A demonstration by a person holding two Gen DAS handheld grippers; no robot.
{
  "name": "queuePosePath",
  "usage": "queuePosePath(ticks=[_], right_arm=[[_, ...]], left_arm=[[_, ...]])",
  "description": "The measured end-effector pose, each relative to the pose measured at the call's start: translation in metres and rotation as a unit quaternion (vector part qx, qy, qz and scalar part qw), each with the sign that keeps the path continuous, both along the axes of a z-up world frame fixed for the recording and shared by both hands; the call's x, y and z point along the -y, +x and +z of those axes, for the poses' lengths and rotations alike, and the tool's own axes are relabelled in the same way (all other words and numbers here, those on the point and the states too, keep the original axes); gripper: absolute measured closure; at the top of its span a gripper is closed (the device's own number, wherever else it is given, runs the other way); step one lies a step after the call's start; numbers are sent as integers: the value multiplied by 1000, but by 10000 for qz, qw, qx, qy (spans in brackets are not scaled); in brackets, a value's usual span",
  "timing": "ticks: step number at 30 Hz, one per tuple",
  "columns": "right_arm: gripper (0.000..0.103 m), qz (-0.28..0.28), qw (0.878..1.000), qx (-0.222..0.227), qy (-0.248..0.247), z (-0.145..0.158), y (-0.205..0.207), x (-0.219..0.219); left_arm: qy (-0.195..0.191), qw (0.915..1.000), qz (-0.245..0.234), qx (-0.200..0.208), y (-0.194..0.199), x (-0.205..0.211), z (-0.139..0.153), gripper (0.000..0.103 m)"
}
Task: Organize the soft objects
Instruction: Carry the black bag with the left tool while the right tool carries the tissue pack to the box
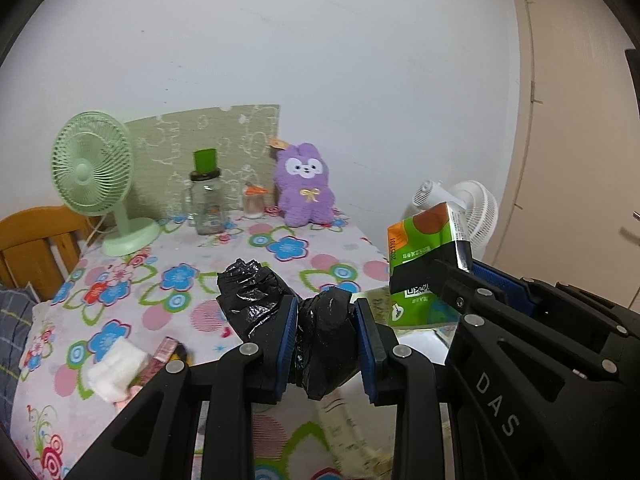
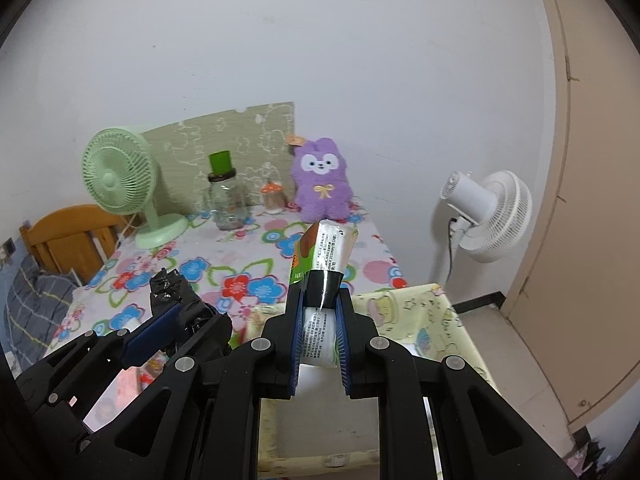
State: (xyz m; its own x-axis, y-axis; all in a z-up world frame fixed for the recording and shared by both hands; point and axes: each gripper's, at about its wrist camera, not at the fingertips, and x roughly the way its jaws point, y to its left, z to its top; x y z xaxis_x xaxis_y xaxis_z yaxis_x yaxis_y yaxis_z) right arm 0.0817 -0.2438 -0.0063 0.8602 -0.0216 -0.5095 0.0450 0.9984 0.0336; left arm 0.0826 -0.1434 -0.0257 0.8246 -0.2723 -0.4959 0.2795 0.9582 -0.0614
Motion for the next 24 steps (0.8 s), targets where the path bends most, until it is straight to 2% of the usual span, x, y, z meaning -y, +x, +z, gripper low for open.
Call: queuePosePath(ticks=[13, 24], right_arm=[[85, -440, 9988, -234, 12, -20, 11, 41], [85, -647, 9958, -640, 114, -48, 25, 61]], left_arm=[[108, 9987, -451, -229, 17, 40, -20, 75], [307, 9957, -675, -557, 36, 60, -45, 74]])
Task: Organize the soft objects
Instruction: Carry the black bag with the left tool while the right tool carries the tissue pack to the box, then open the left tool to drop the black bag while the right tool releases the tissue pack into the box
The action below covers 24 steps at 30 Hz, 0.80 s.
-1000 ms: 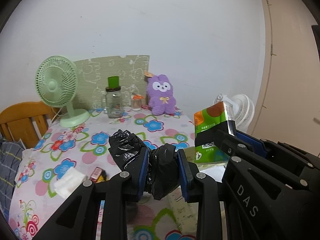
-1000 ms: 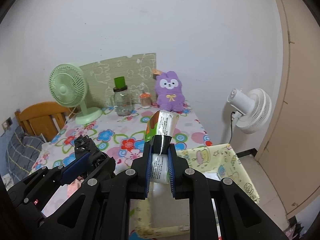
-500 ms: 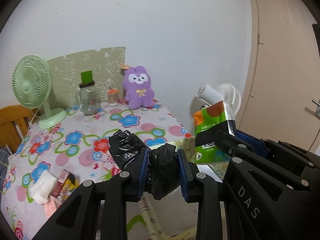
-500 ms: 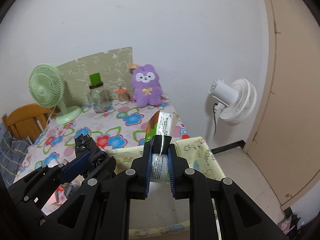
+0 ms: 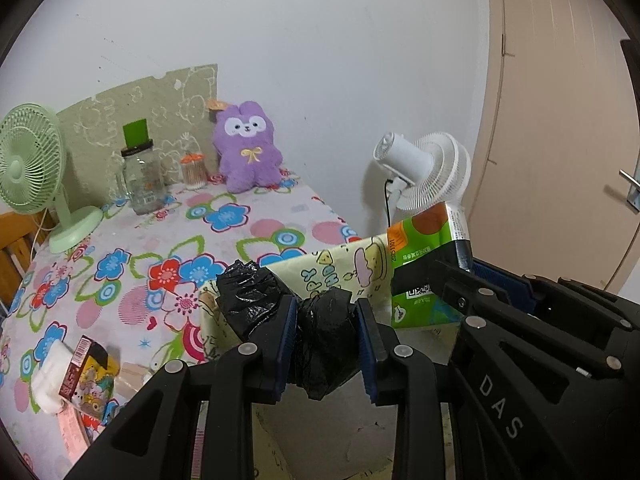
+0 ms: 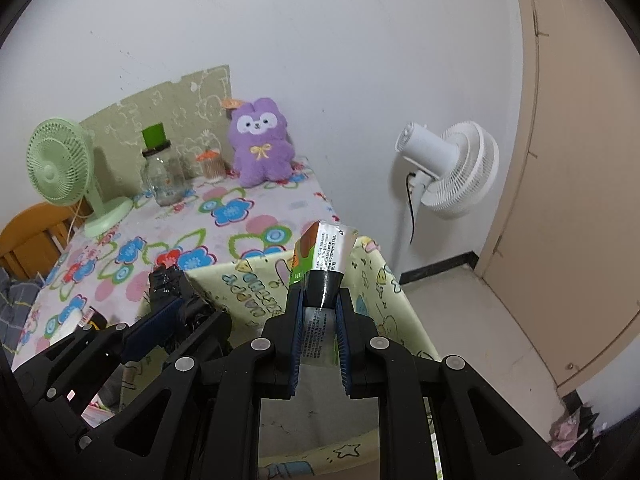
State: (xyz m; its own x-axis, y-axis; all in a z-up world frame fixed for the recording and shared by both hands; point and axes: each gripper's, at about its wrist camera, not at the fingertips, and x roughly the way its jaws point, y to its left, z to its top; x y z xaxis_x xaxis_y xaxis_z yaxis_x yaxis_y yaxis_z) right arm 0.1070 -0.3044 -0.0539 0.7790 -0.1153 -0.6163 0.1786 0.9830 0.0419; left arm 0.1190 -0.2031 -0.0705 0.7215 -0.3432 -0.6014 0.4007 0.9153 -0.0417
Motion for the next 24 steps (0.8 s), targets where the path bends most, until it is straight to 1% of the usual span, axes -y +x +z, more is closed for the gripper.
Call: queuePosePath(ticks=[4, 8, 13, 15, 16, 17, 18, 19, 20, 21, 24], right_arm=[[85, 8, 9999, -93, 54, -6, 5, 0], [83, 31, 9997, -167, 161, -8, 8, 1], [83, 105, 9996, -224, 141, -8, 8, -2], [82, 93, 9997, -224, 37, -6, 6, -3], [77, 94, 9997, -218, 15, -5, 6, -2], [61, 111, 9997, -211, 0, -4, 5, -2], [50, 100, 9998, -191, -10, -3, 4, -2], [32, 74, 9999, -149, -20, -2, 3, -2], [27, 50, 10000, -24, -30, 0, -2, -2], [27, 52, 10000, 30, -43, 1, -3, -3], [27, 114, 9999, 59, -104, 4, -8, -7]], left_arm=[[111, 9999, -65, 4, 1, 2, -3, 74], [184, 9998, -87, -17, 3, 1, -4, 68], [183, 9997, -31, -147, 4, -1, -4, 56], [157, 9996, 31, -252, 5, -3, -4, 41], [107, 9995, -12, -289, 5, -4, -3, 37], [77, 9996, -58, -282, 3, -5, -2, 28], [84, 9997, -80, -229, 0, -5, 0, 23], [132, 9998, -70, -148, -3, -5, 2, 21], [151, 9998, -76, -96, -5, -5, 3, 17], [146, 9998, -87, -73, -7, -6, 4, 14], [118, 9999, -92, -87, -11, -9, 8, 12]])
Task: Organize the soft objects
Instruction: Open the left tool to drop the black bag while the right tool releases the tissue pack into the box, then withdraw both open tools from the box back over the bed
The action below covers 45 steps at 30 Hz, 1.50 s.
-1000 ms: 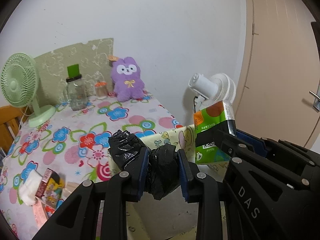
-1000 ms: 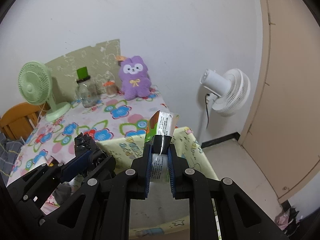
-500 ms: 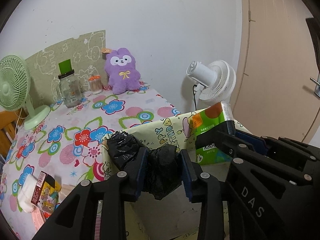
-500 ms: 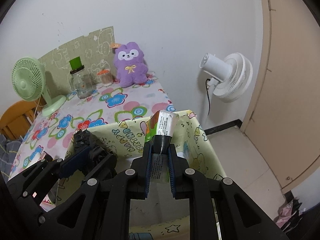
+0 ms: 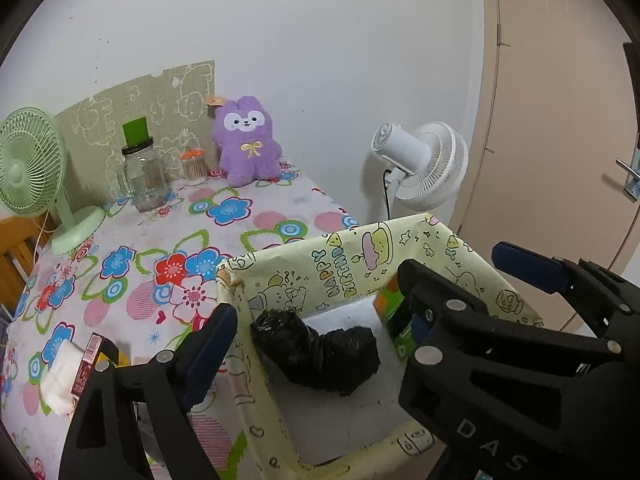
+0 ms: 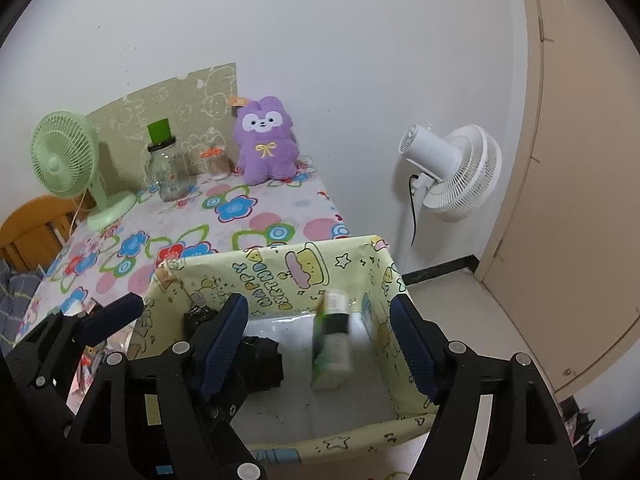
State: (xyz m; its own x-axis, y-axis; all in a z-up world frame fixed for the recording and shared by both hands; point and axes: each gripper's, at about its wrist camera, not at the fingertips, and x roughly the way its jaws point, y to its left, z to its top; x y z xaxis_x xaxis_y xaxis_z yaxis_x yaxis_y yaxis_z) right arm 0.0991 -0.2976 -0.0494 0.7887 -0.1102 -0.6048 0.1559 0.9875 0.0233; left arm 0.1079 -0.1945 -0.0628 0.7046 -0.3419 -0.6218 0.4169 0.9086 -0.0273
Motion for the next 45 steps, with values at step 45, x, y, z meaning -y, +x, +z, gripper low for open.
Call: queuePosePath(ticks=[45], right_arm=[[1, 540, 9943, 902, -161, 59, -86, -105]], left_arm=[[-100, 9949, 566, 827, -84, -96, 56, 0]])
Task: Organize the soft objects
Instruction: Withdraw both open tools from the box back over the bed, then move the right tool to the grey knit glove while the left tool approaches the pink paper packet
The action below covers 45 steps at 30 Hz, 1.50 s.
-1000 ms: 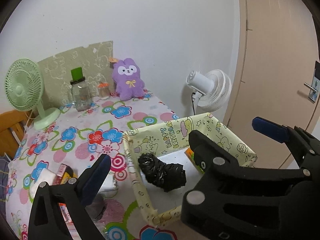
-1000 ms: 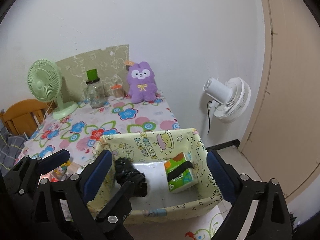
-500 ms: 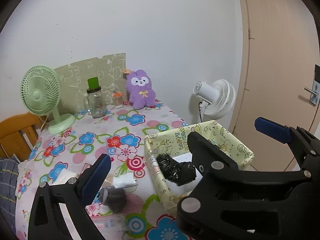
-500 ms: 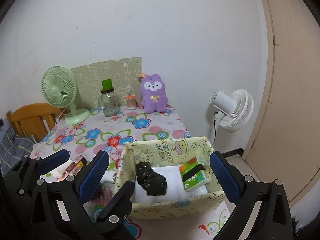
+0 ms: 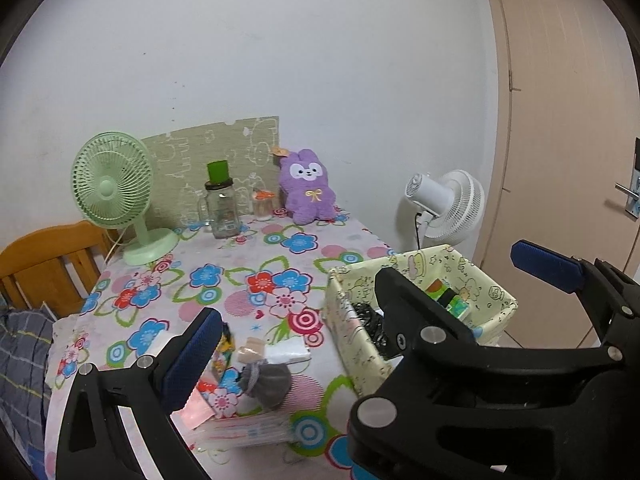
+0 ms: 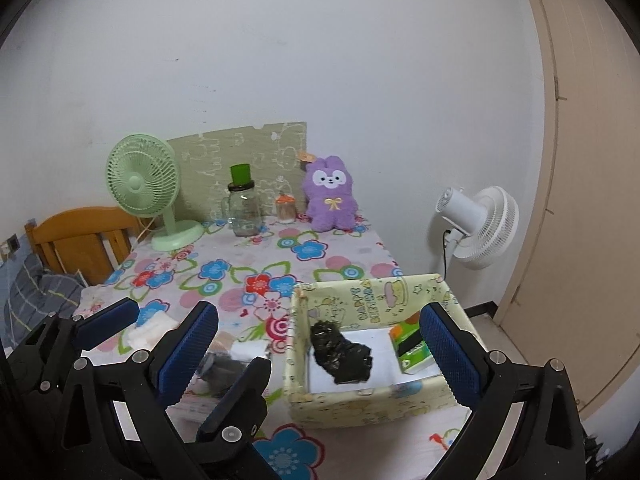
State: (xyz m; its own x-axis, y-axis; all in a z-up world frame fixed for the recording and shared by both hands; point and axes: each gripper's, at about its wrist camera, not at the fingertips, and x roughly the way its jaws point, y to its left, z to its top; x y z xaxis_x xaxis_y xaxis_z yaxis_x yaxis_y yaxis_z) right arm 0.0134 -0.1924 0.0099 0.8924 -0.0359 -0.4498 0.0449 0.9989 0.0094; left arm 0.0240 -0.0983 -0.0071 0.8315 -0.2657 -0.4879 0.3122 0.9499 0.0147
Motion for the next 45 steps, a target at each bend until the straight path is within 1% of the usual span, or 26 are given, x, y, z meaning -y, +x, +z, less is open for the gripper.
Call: queuePosePath(ticks=[6, 13, 15, 23, 31, 37, 45], right_arm=[[1, 116, 9998, -15, 143, -3, 0, -12], [1, 272, 9993, -72, 237, -13, 5, -28], [1, 281, 9992, -85, 275, -17, 7, -30], [1, 427, 9986, -188, 256, -35, 18, -47], [1, 548, 9975, -336, 290, -55, 30, -60], [1, 651, 9966, -451, 215, -68, 39, -72], [2, 786, 9952, -573, 53, -81, 50, -88]], left_arm=[[53, 9999, 127, 60, -4, -12, 0, 2], [106, 9992, 371, 48, -3, -27, -9, 2], [133, 9990, 423, 54, -3, -31, -12, 4], [116, 9984, 542, -64, 3, -49, -29, 6], [194, 9969, 748, -174, 11, -61, -47, 7], [205, 9961, 785, -340, 18, -71, -60, 13], [241, 9949, 869, -457, 24, -84, -74, 17]])
